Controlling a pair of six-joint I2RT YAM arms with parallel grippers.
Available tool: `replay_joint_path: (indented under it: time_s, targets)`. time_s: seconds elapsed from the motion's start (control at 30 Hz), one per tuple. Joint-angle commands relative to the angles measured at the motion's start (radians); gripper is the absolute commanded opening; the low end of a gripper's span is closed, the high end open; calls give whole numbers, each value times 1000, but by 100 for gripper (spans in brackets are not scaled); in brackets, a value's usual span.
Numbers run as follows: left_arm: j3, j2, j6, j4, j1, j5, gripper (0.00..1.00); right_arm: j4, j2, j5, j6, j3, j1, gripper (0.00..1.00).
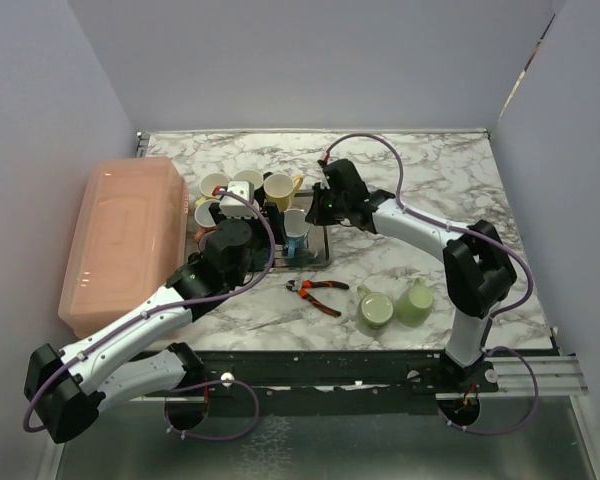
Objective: Turn the mug right side up
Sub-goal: Place the cup on the tray.
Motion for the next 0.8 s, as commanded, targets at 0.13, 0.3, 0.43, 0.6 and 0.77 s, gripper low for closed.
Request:
replay_joint_path:
  time_s: [0.13,0.3,0.43,0.6,0.77]
  targets:
    - [29,-80,-32,-135,3,-138,91,42,83,-47,-85,125,15,0]
    - [38,-92,-29,-160,3,-157,92,41,125,-23,-98,180,20,0]
    - [41,-96,-26,-167,3,-168,93,58,147,2,-99,201,39,0]
    - [44,-97,-26,-178,3,-173,93,87,164,17,-101,212,55,1]
    - [44,-99,-21,-181,5,-178,94,94,191,40,-101,244,60,0]
